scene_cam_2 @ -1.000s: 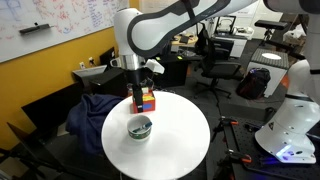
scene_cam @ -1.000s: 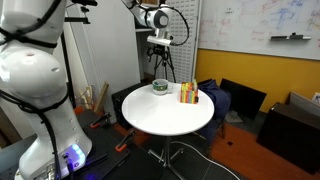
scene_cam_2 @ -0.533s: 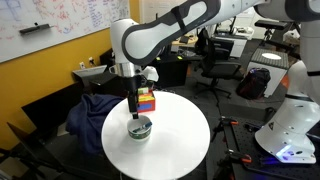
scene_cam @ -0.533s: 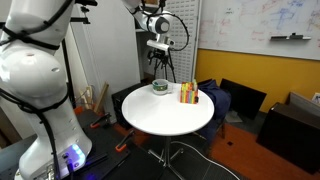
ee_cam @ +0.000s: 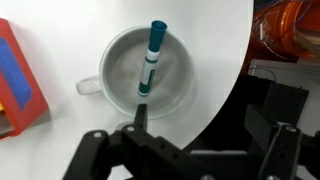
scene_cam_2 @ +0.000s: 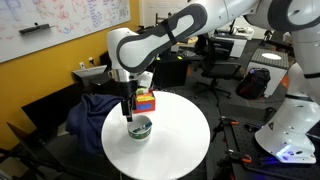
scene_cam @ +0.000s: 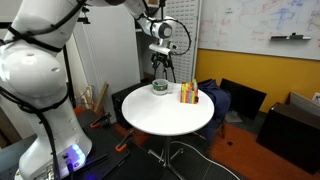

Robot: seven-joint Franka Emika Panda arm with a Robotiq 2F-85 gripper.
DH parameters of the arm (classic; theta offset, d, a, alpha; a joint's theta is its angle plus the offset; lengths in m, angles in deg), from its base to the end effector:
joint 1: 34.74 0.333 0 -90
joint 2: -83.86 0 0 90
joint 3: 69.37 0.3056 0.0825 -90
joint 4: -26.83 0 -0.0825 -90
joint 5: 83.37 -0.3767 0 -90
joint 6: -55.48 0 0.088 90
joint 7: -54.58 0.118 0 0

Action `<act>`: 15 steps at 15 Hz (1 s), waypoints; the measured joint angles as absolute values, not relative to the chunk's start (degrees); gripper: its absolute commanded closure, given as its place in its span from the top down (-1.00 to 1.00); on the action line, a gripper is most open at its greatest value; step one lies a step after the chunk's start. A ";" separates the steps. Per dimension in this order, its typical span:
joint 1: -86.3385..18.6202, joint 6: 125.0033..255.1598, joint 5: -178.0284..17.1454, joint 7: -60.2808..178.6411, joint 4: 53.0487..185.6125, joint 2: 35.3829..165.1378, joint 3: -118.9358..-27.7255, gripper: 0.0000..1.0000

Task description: Remove the marker from the mug cup and place it on the table

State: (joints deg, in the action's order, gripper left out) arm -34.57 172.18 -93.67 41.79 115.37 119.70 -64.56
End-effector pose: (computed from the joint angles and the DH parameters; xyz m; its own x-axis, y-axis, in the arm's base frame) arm 0.6727 0.0632 0.2618 0.9722 0.2139 -0.0949 0.1887 -0.9565 -0.2224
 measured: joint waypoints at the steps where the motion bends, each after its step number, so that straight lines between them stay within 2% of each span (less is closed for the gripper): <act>1: -34.55 172.18 -93.40 42.75 114.91 120.15 -64.70 1.00; 15: -34.76 172.21 -93.37 42.90 115.23 120.62 -64.77 1.00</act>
State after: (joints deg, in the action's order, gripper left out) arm -34.76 172.21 -93.37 42.90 115.23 120.62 -64.77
